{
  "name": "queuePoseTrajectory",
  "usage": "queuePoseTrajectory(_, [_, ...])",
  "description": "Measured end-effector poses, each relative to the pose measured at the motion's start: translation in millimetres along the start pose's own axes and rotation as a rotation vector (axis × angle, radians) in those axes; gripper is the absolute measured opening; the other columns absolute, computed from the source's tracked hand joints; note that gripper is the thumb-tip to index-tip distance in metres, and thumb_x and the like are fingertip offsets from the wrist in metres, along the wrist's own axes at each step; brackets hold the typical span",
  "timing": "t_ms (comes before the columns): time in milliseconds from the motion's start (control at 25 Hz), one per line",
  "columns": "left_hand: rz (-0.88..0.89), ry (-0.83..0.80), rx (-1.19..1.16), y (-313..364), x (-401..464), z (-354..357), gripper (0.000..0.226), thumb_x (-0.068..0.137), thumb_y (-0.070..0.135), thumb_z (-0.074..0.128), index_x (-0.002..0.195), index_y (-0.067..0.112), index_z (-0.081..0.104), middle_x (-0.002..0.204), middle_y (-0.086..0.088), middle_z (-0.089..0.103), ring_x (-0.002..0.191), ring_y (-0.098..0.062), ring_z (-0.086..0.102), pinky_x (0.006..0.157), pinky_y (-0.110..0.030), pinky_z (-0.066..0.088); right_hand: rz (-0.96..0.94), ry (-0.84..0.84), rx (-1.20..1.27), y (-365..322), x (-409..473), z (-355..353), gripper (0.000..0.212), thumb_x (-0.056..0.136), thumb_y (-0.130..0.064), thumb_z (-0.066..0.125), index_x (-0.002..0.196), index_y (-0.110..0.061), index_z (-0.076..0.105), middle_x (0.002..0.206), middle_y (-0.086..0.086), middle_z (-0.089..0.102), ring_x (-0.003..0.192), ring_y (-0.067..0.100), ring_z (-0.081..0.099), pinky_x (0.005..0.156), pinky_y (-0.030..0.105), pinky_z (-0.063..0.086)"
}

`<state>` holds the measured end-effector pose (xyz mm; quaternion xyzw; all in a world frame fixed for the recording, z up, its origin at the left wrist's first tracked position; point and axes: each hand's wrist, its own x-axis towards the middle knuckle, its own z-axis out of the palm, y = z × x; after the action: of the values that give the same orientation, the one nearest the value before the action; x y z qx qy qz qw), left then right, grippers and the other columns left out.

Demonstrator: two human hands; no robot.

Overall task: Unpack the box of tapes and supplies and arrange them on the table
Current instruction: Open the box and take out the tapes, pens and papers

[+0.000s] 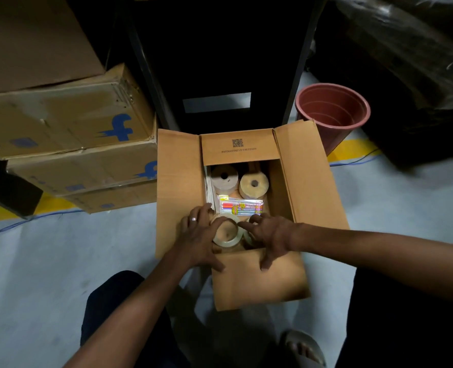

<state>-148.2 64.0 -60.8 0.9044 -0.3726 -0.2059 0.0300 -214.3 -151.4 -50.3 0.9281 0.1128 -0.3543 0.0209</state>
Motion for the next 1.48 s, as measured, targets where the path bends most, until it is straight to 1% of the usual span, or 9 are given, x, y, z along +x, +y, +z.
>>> queuePoseTrajectory(160, [-0.121,0.116,0.14,-7.3,1.7,12.6,0.159,0.04,0.093,0.065,0.155,0.023,-0.019,0.151,-0.019,-0.045,0.141,-0.04,-0.039,0.118,-0.058,-0.011,0.072,0.013,-0.092,6.5,0.0,7.4,0.114,0.067,-0.074,0.074,0.153,-0.017,0.026,0.147,0.013,0.041,0.134,0.035,0.041,0.104,0.048,0.045])
queuePoseTrajectory(320, [-0.2,0.138,0.064,-5.6,5.5,11.9,0.173,0.032,0.092,0.069,0.152,0.012,-0.028,0.149,-0.022,-0.046,0.139,-0.042,-0.042,0.118,-0.061,-0.013,0.082,-0.006,-0.158,11.4,2.1,5.6,0.1,0.068,-0.08,0.066,0.142,-0.016,0.046,0.141,0.01,0.048,0.129,0.032,0.044,0.1,0.047,0.046])
queuePoseTrajectory(560, [-0.229,0.065,-0.066,-12.8,8.2,9.0,0.176,0.028,0.088,0.073,0.147,0.019,-0.037,0.149,-0.011,-0.051,0.138,-0.033,-0.046,0.108,-0.073,-0.018,0.037,0.018,-0.15,8.6,3.7,4.2,0.065,0.08,-0.062,0.07,0.127,-0.019,0.058,0.13,0.005,0.059,0.118,0.028,0.057,0.094,0.04,0.047])
queuePoseTrajectory(720, [-0.214,0.051,-0.111,-11.9,9.1,9.9,0.173,0.031,0.086,0.074,0.147,0.024,-0.037,0.148,-0.007,-0.052,0.137,-0.03,-0.048,0.108,-0.076,-0.011,0.012,0.014,-0.153,2.4,0.5,5.0,0.058,0.087,-0.05,0.069,0.132,-0.015,0.056,0.136,0.01,0.056,0.124,0.03,0.052,0.098,0.04,0.045])
queuePoseTrajectory(920, [-0.205,0.074,-0.135,-6.8,9.4,10.6,0.166,0.037,0.089,0.072,0.147,0.029,-0.036,0.146,-0.004,-0.055,0.134,-0.03,-0.051,0.106,-0.068,-0.022,-0.025,0.003,-0.105,1.2,-11.2,0.3,0.062,0.089,-0.049,0.068,0.134,-0.009,0.055,0.138,0.013,0.054,0.128,0.032,0.049,0.101,0.04,0.042])
queuePoseTrajectory(1120, [-0.298,0.263,-0.264,0.5,20.8,5.0,0.121,0.071,0.081,0.059,0.156,0.031,-0.013,0.16,-0.001,-0.031,0.148,-0.025,-0.03,0.119,-0.056,-0.009,-0.035,-0.083,0.157,21.1,-9.5,-4.5,0.068,0.073,-0.063,0.077,0.121,-0.017,0.065,0.121,0.001,0.063,0.111,0.021,0.056,0.099,0.032,0.049])
queuePoseTrajectory(1280, [-0.307,0.297,-0.252,-1.9,34.7,-0.1,0.105,0.081,0.073,0.051,0.157,0.027,-0.005,0.163,-0.004,-0.024,0.15,-0.027,-0.023,0.12,-0.055,-0.005,-0.016,-0.158,0.338,27.3,-4.4,-12.0,0.063,0.071,-0.069,0.074,0.117,-0.028,0.064,0.113,-0.011,0.06,0.104,0.013,0.056,0.095,0.03,0.048])
queuePoseTrajectory(1360, [-0.309,0.331,-0.233,-6.5,40.9,-2.2,0.102,0.078,0.072,0.041,0.157,0.025,-0.002,0.164,-0.004,-0.02,0.151,-0.027,-0.02,0.12,-0.055,-0.002,0.015,-0.103,0.43,31.8,2.9,-17.8,0.059,0.075,-0.075,0.063,0.115,-0.031,0.066,0.118,-0.01,0.065,0.108,0.014,0.059,0.098,0.032,0.049])
queuePoseTrajectory(1480, [-0.293,0.358,-0.18,-14.1,56.1,-7.1,0.098,0.08,0.068,0.035,0.159,0.02,0.001,0.166,-0.005,-0.015,0.152,-0.028,-0.015,0.121,-0.054,0.0,0.112,0.116,0.477,46.9,20.7,-29.6,0.057,0.088,-0.067,0.054,0.123,-0.023,0.065,0.123,0.003,0.067,0.113,0.024,0.063,0.097,0.038,0.052])
